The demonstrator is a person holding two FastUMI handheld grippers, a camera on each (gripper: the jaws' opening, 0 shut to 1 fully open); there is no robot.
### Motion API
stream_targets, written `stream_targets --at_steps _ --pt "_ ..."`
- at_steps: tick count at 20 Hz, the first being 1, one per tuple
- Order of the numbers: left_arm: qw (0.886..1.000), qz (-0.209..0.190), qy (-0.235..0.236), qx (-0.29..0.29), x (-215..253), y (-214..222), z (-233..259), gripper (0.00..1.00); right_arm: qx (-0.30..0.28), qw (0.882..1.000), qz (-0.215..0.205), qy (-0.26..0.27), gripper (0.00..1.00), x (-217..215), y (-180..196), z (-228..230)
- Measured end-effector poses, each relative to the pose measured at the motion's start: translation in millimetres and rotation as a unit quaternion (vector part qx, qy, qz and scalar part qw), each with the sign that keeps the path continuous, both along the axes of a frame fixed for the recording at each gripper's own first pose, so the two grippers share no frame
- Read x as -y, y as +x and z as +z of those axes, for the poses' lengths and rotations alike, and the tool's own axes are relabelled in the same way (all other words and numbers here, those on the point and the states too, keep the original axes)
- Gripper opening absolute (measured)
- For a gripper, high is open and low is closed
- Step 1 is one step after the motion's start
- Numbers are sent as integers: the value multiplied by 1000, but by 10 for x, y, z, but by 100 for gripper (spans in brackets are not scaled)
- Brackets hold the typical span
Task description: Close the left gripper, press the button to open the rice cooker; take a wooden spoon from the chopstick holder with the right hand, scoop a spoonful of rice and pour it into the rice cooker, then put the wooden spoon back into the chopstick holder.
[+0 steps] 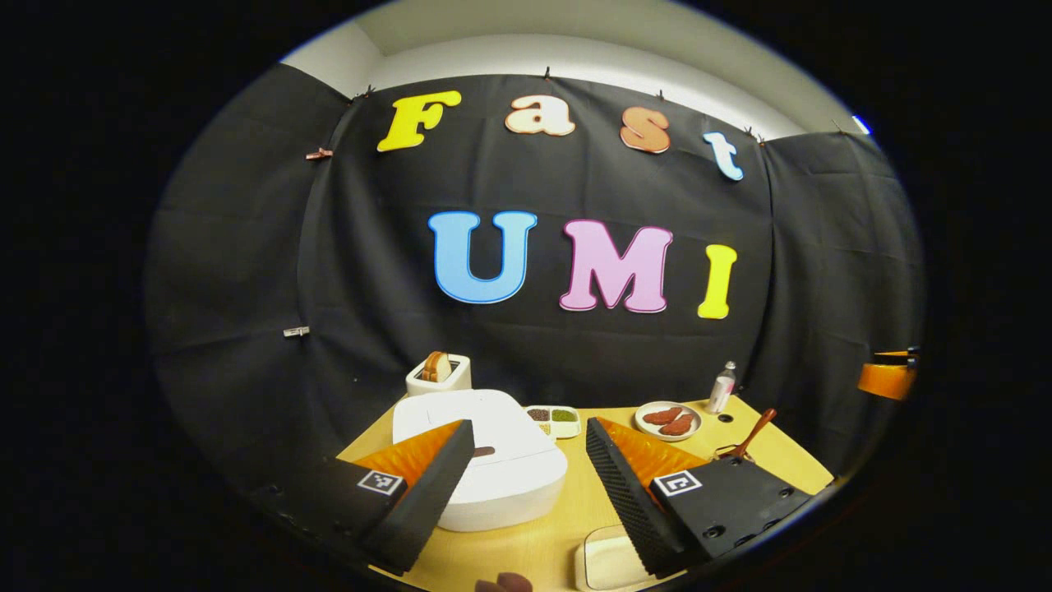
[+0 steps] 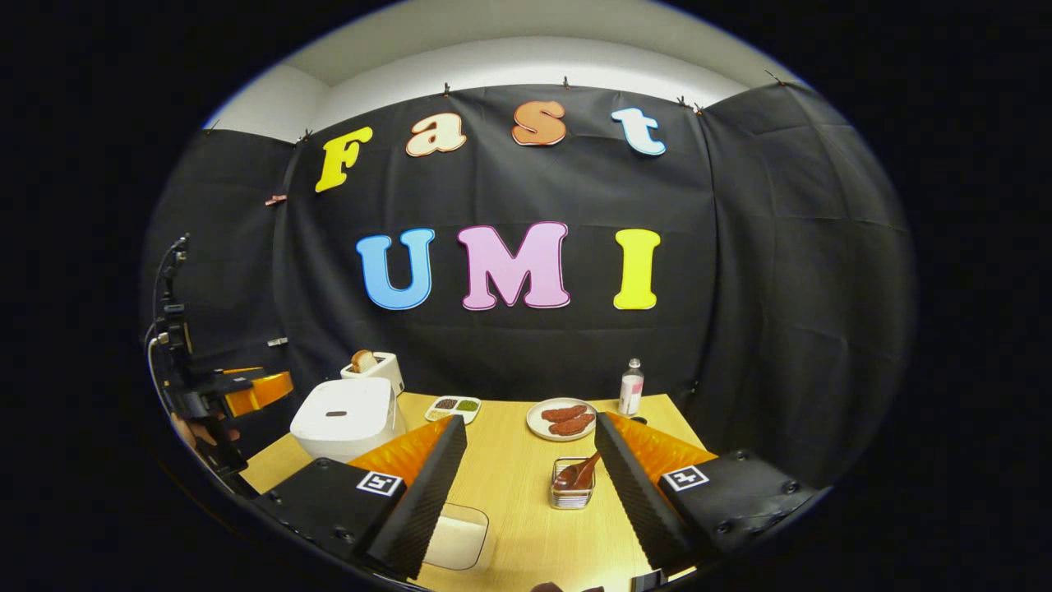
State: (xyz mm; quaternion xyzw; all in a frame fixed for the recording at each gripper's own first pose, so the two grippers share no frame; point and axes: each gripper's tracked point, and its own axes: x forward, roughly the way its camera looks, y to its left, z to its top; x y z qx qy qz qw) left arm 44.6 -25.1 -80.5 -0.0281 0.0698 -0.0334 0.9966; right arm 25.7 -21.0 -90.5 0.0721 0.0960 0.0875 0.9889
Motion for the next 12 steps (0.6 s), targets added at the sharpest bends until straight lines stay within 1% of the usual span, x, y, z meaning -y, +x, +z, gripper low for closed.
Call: stream_targets --at_steps 4,9,12 --pt "1000 -7 0 29 62 -375 210 95 10 1000 -3 1 98 108 21 71" --pt "998 -23 40 50 113 -735 371 95 21 1000 -9 14 98 262 -27 206" --pt "997 -11 39 60 91 -855 539 94 35 999 -19 13 98 390 -86 305"
